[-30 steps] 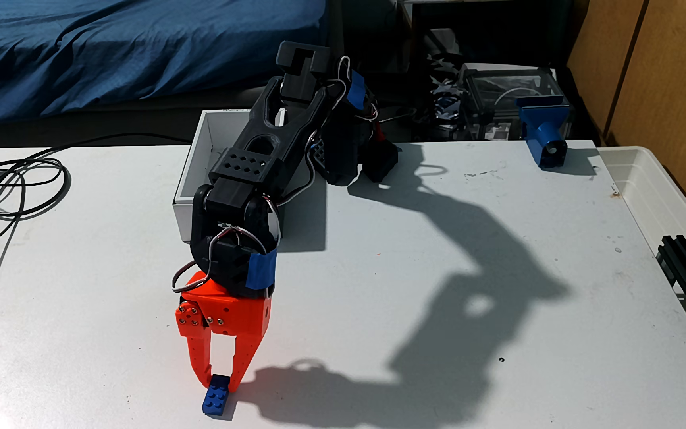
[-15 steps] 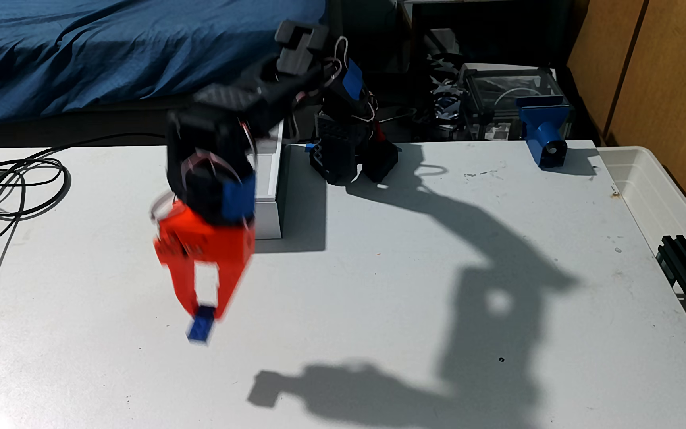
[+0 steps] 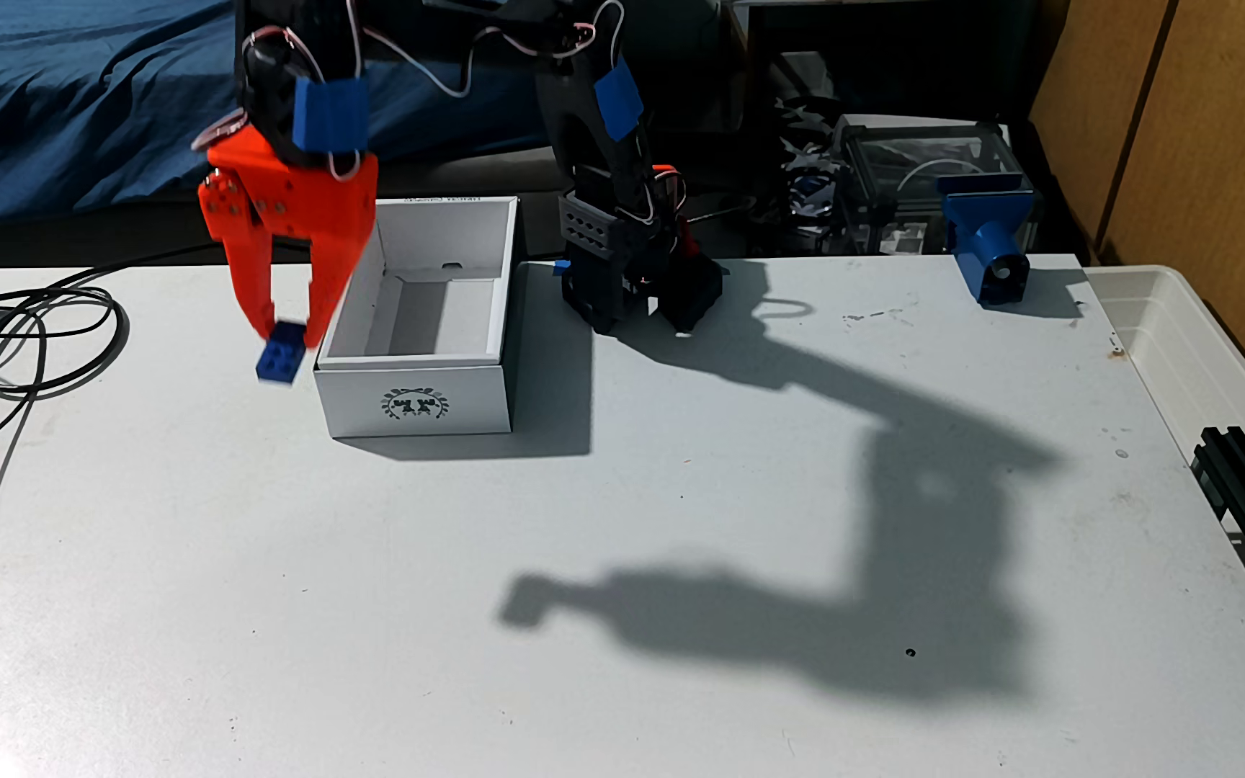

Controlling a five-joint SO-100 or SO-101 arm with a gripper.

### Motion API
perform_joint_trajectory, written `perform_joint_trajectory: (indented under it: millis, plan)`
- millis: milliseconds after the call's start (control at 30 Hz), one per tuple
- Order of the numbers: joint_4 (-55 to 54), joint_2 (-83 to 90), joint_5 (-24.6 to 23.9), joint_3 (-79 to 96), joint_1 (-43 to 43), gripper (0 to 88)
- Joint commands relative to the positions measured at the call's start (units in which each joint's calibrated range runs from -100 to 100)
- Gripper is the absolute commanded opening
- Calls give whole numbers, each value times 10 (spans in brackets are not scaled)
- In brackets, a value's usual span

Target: Grab the blue brick and place in box

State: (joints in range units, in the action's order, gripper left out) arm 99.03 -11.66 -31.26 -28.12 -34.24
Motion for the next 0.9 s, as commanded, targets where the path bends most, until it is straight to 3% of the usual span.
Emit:
perform_joint_trajectory:
  millis: [0,467,867]
  plan:
    - [5,79,23,66,-30,10]
    - [-1,284,113,355,-103,11]
    - [-92,381,193,541,-160,11]
